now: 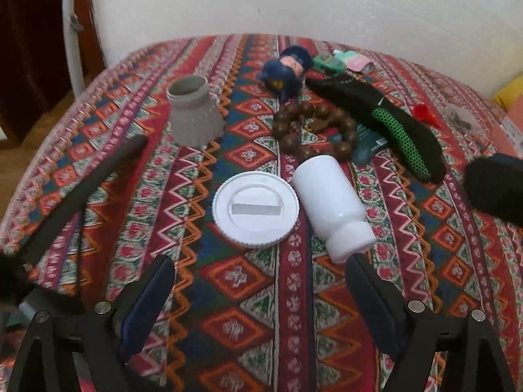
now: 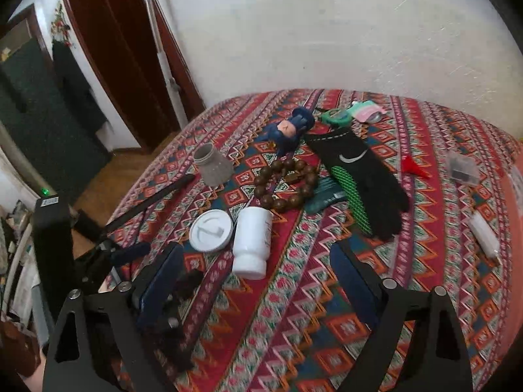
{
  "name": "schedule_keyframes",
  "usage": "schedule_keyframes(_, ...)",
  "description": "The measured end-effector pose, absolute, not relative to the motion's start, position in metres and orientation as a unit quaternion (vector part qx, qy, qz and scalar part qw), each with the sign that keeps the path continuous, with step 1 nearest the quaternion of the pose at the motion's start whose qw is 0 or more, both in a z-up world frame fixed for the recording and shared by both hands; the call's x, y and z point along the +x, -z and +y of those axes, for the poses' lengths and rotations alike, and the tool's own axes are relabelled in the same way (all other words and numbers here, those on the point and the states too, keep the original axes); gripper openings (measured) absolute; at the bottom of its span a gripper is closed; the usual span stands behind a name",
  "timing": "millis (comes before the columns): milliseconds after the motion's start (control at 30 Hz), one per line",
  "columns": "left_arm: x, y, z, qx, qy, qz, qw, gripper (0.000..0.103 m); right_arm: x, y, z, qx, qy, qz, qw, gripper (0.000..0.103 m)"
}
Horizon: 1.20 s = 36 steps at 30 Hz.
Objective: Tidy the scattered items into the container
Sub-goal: 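Grasp the round white lid with left tool while right tool grasps white bottle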
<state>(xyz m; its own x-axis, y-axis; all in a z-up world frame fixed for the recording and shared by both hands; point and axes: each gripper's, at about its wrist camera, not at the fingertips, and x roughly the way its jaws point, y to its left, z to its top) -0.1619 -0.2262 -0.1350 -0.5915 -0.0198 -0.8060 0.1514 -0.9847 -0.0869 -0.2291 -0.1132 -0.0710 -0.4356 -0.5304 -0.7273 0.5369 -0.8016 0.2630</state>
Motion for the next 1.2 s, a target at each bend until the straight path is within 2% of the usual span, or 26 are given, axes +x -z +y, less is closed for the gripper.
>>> schedule_keyframes(100, -0.175, 0.145, -0.231, 0.456, 0.884, 0.091, 0.041, 0.089, -0.247, 0.091, -0.129, 0.45, 0.837, -0.002, 0.31, 0.085)
schedule_keyframes(367, -0.202, 0.169, -0.24, 0.469, 0.876, 0.096, 0.055, 0.089, -0.283, 0.135, -0.154, 0.496, 0.809, -0.032, 0.314, 0.084)
schedule_keyframes(500, -0.212, 0.173, -0.252, 0.468, 0.872, 0.129, 0.06, 0.089, -0.297, 0.15, -0.157, 0.508, 0.801, -0.044, 0.313, 0.082)
schedule_keyframes(700, -0.225, 0.181, -0.247, 0.495, 0.86, 0.106, 0.071, 0.088, -0.307, 0.172, -0.162, 0.53, 0.782, -0.06, 0.321, 0.078)
schedule_keyframes(767, -0.227, 0.181, -0.241, 0.492, 0.863, 0.095, 0.061, 0.075, -0.307, 0.173, -0.165, 0.522, 0.79, -0.048, 0.319, 0.052)
schedule_keyframes(800, -0.227, 0.18, -0.239, 0.491, 0.864, 0.091, 0.058, 0.058, -0.306, 0.172, -0.165, 0.521, 0.788, -0.046, 0.325, 0.046)
schedule_keyframes(1200, -0.214, 0.158, -0.244, 0.466, 0.875, 0.123, 0.039, 0.058, -0.293, 0.141, -0.142, 0.504, 0.8, -0.064, 0.318, 0.045)
